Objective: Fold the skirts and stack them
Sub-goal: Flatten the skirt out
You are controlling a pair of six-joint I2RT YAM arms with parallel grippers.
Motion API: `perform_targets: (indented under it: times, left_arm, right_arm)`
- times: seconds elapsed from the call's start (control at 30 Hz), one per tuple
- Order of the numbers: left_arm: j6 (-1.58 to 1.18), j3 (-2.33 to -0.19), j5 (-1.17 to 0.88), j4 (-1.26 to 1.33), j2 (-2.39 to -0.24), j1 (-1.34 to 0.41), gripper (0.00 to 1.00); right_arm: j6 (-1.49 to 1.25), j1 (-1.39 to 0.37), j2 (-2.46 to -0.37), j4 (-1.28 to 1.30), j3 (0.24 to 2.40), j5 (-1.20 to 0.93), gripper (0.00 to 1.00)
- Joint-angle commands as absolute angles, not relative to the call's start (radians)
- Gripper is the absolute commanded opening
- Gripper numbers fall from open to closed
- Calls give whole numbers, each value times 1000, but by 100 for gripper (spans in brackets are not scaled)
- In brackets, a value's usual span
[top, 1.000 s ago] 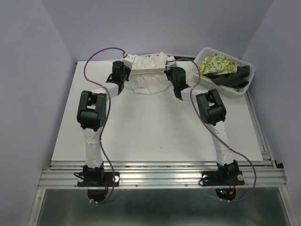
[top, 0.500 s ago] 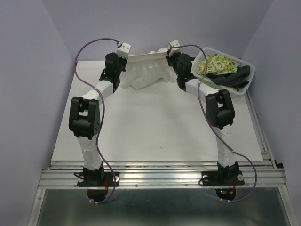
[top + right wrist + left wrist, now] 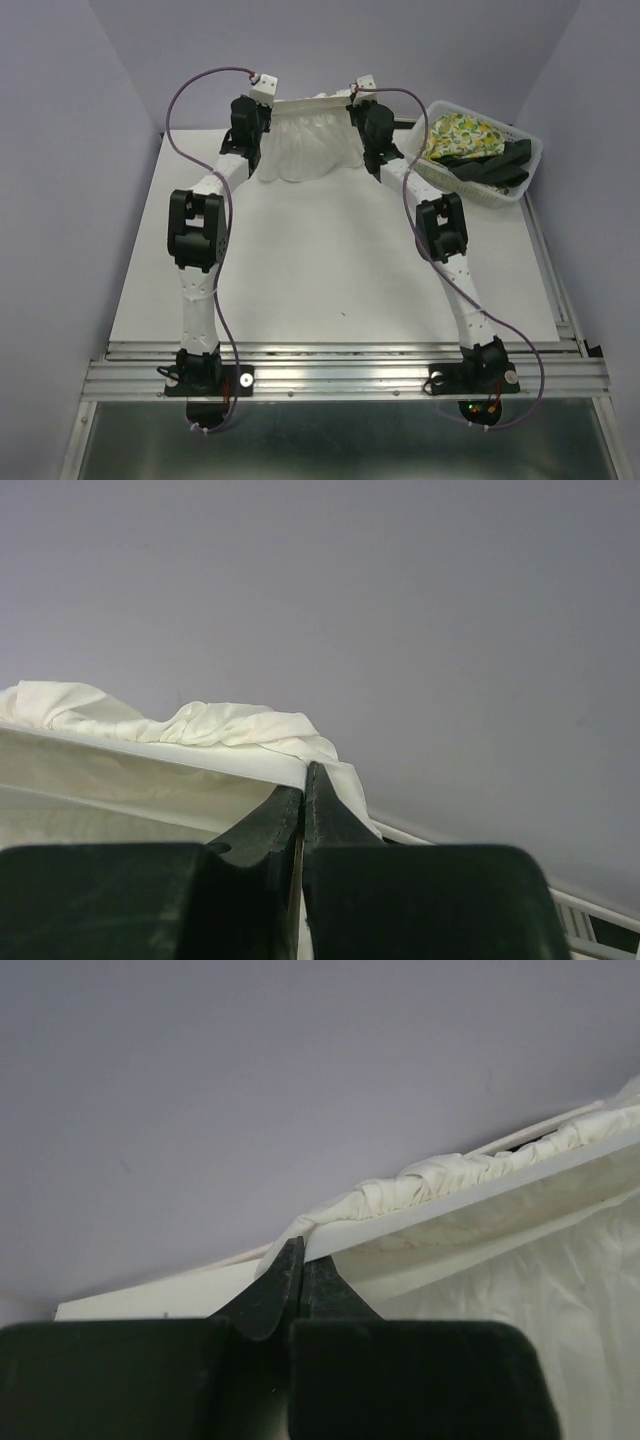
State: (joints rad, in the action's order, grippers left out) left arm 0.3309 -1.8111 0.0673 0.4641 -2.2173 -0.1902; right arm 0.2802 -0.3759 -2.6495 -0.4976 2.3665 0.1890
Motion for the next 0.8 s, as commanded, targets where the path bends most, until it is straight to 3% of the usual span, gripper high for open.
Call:
perform_targets:
  times: [0.0, 0.1, 0.2, 0.33, 0.53, 0.77]
  left_arm:
    - [311, -1951, 144, 551, -2192, -117, 0]
    - [313, -1935, 76, 557, -2134, -107, 0]
    - [369, -1742, -12, 604, -2004, -106, 0]
    - [507, -1363, -210, 614, -1859, -110, 0]
    - [820, -917, -293, 614, -1702, -126, 0]
    - [954, -721, -302, 525, -1542, -189, 0]
  right_arm:
    - [256, -299, -2626, -557, 2470, 310, 1]
    - [192, -290, -2460, -566, 2320, 246, 1]
    - [204, -290, -2297, -627, 2075, 129, 1]
    - [373, -316, -2114, -603, 1601, -147, 1]
    - [648, -419, -1959, -704, 1038, -236, 1]
    - [827, -482, -1853, -769, 770, -253, 1]
